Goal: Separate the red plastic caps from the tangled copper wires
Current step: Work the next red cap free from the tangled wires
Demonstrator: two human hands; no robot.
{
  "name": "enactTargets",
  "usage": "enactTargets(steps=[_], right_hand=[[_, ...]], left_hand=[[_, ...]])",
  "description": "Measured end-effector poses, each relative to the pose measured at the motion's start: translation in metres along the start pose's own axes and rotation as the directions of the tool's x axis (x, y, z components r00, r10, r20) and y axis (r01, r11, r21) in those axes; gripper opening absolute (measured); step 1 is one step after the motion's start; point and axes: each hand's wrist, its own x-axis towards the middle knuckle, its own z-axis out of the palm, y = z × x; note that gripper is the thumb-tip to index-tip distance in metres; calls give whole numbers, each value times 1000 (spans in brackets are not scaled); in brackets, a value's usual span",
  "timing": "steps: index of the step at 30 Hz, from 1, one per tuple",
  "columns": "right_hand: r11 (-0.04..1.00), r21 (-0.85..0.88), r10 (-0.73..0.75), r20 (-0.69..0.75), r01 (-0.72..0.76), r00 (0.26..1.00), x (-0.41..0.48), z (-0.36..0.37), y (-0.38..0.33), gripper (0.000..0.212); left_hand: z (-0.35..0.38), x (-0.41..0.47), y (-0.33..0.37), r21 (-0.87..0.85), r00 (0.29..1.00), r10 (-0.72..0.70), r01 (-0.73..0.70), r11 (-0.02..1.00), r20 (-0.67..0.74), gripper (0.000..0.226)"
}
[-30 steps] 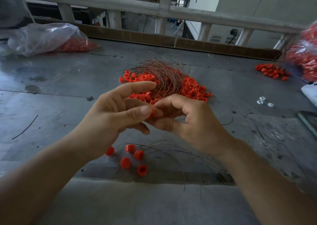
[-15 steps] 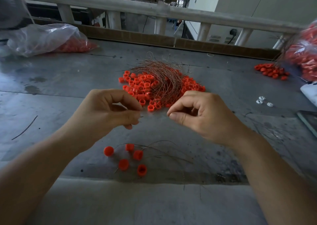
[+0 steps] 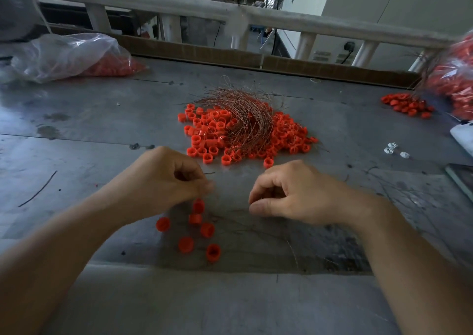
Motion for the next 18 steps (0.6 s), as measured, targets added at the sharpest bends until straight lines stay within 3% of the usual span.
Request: enactTargets(steps=[4,7,14,18], right_hand=[[999,40,6,-88,-2,996,-1,-4,3,8],[1000,9,14,-139,-13,990,1,-6,6,7],[992,-96,43,-341,-80,939,9,-7,14,8],[990,-103,47,-379,-92,924,13,-5,13,10]], left_hand=[[-2,11,-13,61,955,-17,36,997,-296,21],[-1,19,-17,166,912,-33,110,980,-410,16],[10,35,-24,328,933,-25,151,933,-358,26],[9,33,-23,318,937,-21,140,938,-350,21]])
